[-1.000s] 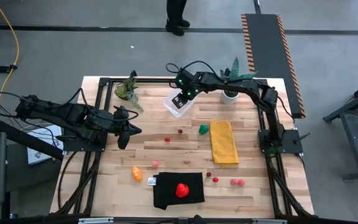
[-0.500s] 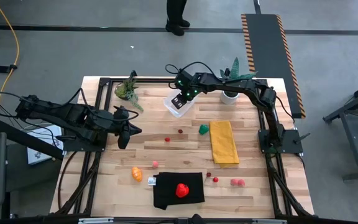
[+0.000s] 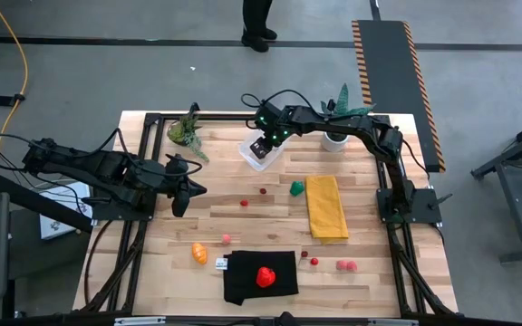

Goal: Pick and placing Produce into tupperware
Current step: Put the bottom right red cherry into the transparent bin

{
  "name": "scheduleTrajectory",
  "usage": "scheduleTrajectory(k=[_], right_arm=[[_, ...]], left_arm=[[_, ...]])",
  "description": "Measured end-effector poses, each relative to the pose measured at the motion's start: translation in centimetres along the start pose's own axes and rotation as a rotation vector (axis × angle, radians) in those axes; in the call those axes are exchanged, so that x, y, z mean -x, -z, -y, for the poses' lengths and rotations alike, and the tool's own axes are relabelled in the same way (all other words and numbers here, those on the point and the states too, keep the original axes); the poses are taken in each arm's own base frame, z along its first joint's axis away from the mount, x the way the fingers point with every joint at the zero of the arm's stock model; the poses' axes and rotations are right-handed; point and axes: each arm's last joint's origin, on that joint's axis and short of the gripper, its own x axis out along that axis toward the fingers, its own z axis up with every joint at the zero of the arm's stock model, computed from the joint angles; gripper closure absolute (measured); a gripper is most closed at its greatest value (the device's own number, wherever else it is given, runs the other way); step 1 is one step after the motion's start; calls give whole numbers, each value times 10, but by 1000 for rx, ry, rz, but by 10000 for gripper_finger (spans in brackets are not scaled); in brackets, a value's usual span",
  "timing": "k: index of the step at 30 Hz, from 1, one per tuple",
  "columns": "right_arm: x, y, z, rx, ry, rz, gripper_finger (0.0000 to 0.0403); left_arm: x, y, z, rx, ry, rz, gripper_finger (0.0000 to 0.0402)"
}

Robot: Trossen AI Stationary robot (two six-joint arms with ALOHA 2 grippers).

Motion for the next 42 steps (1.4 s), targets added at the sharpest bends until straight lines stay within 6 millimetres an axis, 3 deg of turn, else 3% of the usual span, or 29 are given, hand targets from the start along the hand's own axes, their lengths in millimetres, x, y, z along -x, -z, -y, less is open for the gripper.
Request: scheduleTrajectory(k=[7,10,17,24,34,42], right_arm=[[3,-7,0,-3,-61,46,265],[16,-16,-3,-20,-138,127,265],[74,-40,-8,-44,-256,395,265],[136,-43,-17,-26,-326,569,265],[238,-15,-39,69,-340,787,265],[315,41,-43,140,-322,803,265]], left_arm=[[0,0,0,0,0,0,401],[0,0,0,-4,0,0,401],[0,0,0,-15,-1,-2,401],[0,1,-1,-37,-5,-7,401],[0,1,-1,-38,-8,-11,401],[0,1,-1,-47,-8,-12,401]])
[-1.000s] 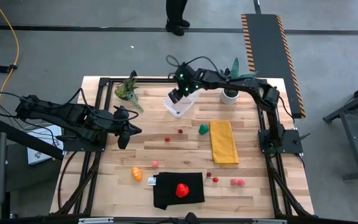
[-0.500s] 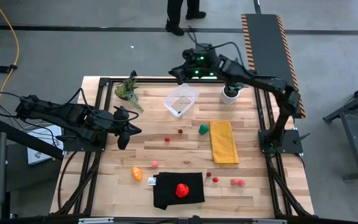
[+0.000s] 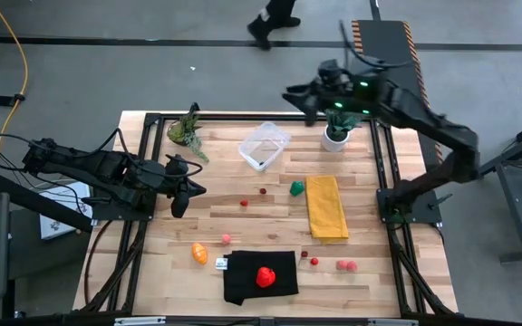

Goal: Pick and placing Produce into tupperware
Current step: Put the bottom right red cherry into the transparent bin

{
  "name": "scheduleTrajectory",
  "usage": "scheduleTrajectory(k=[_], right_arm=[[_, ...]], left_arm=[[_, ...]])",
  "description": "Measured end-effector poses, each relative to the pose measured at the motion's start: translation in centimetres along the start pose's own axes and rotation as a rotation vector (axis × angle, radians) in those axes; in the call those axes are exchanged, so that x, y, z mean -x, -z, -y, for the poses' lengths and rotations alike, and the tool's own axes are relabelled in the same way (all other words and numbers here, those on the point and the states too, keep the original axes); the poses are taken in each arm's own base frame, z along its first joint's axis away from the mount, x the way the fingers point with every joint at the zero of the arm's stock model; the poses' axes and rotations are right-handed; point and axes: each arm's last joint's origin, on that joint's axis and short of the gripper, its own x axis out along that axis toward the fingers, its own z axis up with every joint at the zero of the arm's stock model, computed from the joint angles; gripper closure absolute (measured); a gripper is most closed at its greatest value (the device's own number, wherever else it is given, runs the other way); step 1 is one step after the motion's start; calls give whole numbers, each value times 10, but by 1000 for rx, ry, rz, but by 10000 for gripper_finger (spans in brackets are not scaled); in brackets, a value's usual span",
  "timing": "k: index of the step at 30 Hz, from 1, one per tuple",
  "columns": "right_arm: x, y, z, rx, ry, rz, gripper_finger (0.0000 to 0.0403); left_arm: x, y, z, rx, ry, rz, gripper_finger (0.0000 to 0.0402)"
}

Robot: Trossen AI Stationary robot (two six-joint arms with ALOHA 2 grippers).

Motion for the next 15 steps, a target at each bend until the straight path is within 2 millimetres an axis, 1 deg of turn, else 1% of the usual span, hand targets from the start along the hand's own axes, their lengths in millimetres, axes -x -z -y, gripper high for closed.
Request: scheduleTrajectory(k=[5,8,11,15], right_arm=[[45,9,-14,-2,6,-101,265],[64,15,-22,3,3,-153,265],[74,21,-30,20,-23,-191,265],[77,31,-40,41,-57,-269,265]], left_arm=[[0,0,0,-2,-8,6,401],[0,0,0,-27,-10,11,401],[0,-2,1,-62,-12,34,401],[0,-7,4,-112,5,91,401]])
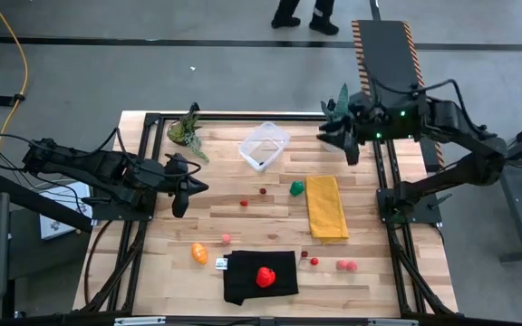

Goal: Pick and placing Produce into tupperware
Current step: Put the bottom right red cherry into the transparent bin

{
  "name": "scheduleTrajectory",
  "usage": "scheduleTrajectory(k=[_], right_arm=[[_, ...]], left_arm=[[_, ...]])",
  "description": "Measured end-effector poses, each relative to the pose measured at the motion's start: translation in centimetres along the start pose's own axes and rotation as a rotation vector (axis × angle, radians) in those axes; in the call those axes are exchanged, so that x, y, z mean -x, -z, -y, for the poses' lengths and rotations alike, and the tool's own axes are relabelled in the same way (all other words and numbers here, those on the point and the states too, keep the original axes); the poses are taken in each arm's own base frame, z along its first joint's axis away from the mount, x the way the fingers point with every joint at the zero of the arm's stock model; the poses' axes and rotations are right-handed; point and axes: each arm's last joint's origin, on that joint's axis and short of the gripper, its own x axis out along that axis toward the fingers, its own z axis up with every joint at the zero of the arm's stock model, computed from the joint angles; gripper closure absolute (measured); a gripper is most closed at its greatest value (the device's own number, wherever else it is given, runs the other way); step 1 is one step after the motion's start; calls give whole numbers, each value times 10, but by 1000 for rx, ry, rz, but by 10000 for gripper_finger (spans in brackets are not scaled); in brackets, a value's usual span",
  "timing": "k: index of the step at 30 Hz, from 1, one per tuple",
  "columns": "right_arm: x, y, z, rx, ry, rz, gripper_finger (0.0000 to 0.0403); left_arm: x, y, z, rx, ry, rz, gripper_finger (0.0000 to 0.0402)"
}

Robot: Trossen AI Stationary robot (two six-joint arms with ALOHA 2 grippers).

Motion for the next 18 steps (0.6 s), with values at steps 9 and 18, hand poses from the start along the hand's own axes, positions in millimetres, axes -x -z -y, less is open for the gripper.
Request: scheduleTrajectory(k=[9,18], right_arm=[[-25,18,-17,68,-27,-182,265],[-51,56,-30,36,59,-549,265]], left_arm=[[7,-22,10,-69,65,189,401],[26,-50,20,-33,129,345,401]])
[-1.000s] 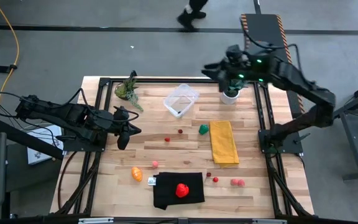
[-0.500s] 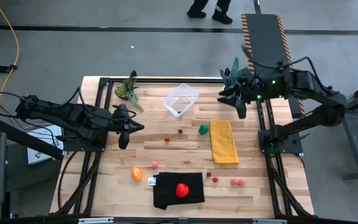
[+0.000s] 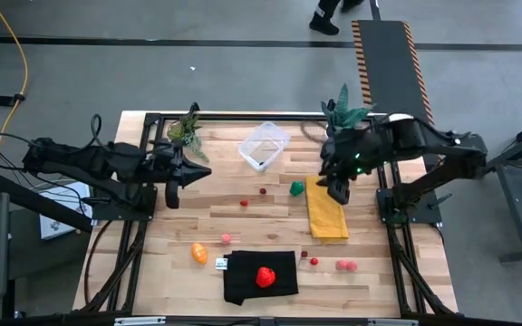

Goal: Pick and placing Produce into tupperware
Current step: Put the bottom right red cherry into the transparent bin

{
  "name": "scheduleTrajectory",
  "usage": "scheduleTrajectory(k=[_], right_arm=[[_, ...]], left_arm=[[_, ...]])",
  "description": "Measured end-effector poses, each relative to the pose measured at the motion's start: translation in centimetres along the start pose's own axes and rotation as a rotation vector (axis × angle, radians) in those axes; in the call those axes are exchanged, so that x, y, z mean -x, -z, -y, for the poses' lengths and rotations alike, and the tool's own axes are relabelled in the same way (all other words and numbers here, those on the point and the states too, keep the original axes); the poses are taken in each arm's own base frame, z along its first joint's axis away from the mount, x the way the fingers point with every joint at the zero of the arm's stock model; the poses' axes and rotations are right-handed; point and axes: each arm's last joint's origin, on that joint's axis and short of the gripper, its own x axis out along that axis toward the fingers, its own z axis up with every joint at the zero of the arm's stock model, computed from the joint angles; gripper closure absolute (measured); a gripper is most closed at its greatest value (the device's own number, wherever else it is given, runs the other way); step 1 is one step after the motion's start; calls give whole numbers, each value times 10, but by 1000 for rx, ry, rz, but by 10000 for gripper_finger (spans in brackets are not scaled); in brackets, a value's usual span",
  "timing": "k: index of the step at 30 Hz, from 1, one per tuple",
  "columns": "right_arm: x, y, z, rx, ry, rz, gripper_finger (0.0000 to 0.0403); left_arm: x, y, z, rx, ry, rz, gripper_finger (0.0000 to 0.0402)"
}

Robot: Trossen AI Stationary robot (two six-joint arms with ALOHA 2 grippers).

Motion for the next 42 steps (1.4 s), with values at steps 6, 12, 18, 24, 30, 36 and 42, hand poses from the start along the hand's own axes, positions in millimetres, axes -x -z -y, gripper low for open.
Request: scheduleTrajectory(k=[6,12,18,24,30,36,42], right_arm=[[-15,17,-19,-103,53,-171,265],[-19,34,-38,-274,131,-215,265],[-15,54,-51,-562,232,-234,265],[-16,69,-69,-788,260,-234,265],[-30,82,-90,-934,317,-294,265],[-57,99,-115,-1000,423,-401,265],[-81,115,-134,-1032,529,-413,265]], left_arm=[[1,-1,0,-21,-6,-2,401],[-1,0,0,-26,-11,-13,401],[-2,4,-1,-38,-26,-51,401],[-1,11,-3,-59,-28,-126,401],[-1,14,-5,-70,-33,-163,401],[0,18,-6,-60,-44,-200,401],[1,22,-7,-67,-27,-251,401]])
